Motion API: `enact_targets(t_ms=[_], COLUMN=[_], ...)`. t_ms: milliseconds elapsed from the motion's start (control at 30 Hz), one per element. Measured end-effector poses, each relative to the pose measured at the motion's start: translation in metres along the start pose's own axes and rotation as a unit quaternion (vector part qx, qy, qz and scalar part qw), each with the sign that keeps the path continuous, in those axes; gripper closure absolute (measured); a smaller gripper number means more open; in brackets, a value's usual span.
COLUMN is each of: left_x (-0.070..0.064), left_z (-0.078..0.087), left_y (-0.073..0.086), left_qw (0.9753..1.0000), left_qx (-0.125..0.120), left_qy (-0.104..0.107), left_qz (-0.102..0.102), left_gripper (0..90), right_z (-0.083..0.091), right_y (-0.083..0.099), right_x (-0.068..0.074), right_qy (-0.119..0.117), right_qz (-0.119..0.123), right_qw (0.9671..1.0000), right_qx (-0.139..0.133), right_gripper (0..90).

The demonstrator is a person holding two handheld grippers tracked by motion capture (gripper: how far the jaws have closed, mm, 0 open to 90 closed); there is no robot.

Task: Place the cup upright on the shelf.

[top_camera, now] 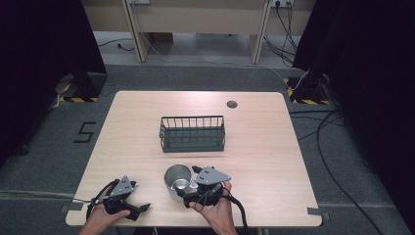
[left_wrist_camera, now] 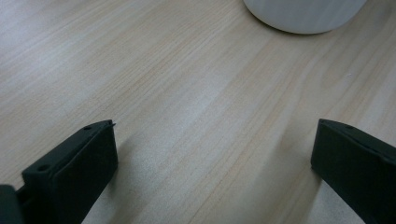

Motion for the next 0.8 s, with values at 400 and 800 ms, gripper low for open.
enact_targets(t_ms=[400,800], left_x=[0.0,0.0], left_z=[0.0,0.0], left_y=[0.0,0.0], left_qw=[1.0,1.0], left_qx=[0.0,0.0], left_qy=[0.0,0.0], left_qz=[0.0,0.0], left_gripper=[0.0,0.0], right_z=[-0.024,-0.038], right_y=[-0.006,-0.01], right_x=[0.006,0.005], right_qy=[0.012,0.008], right_qz=[-0.002,-0.004], right_qw=[0.9999,0.9994], right_qx=[0.006,0.033], right_gripper=[5.3,4.4])
Point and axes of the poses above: each handheld gripper's, and its own axes: z roughly backward along the jaws, y roughly out of its underside, x roughly to its left, the point moved 1 cm from there along -z, roughly forward along the jaws, and after that the axes turned 1 degree about -x, right-handed, at the moved point
